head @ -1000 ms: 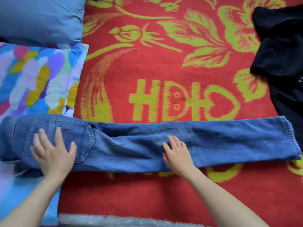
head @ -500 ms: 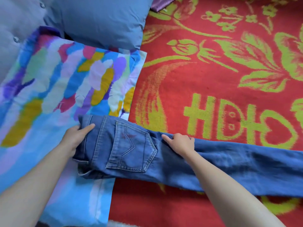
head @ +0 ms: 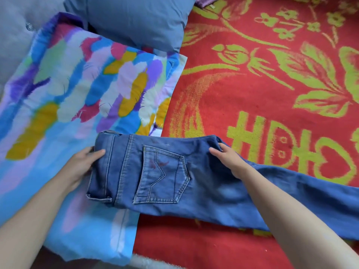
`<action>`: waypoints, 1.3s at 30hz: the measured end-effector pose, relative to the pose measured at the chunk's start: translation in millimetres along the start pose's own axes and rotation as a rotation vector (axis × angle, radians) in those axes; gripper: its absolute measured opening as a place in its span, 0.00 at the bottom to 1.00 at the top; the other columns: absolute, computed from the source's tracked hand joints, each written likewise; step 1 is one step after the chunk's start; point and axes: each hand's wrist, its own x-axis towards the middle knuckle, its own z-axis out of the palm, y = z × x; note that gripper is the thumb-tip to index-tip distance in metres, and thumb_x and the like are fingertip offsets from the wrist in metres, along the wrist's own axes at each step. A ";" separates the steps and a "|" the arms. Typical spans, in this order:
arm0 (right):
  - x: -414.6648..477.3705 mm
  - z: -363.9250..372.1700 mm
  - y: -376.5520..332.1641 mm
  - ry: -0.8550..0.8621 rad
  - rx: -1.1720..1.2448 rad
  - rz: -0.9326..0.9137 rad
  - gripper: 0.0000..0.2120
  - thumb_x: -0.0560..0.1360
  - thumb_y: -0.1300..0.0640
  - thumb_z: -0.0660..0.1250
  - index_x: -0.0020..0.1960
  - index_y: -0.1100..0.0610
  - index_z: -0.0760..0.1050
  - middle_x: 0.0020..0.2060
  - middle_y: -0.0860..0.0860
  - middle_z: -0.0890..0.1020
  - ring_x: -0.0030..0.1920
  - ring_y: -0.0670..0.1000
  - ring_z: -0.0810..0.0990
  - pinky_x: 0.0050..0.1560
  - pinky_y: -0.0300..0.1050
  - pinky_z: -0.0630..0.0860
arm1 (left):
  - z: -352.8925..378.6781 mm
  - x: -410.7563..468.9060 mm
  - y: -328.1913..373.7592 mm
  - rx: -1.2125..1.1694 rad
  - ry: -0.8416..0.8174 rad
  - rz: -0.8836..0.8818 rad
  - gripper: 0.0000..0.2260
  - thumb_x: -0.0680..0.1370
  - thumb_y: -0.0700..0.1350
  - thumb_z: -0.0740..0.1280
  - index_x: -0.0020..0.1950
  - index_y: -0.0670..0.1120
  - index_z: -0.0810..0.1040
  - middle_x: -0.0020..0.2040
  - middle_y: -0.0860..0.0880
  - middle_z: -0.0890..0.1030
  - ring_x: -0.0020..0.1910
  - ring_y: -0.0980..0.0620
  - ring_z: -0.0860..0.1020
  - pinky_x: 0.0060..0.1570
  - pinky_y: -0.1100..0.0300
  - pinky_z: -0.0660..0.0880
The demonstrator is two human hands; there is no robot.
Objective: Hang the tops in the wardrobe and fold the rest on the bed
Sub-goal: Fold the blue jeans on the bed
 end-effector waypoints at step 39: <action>23.6 -44.5 29.6 0.837 -0.823 0.118 0.18 0.80 0.48 0.54 0.61 0.59 0.71 0.61 0.63 0.72 0.65 0.61 0.66 0.63 0.57 0.60 | 30.9 70.0 5.7 0.256 0.659 0.283 0.20 0.74 0.40 0.70 0.66 0.44 0.73 0.59 0.39 0.78 0.58 0.40 0.76 0.61 0.48 0.71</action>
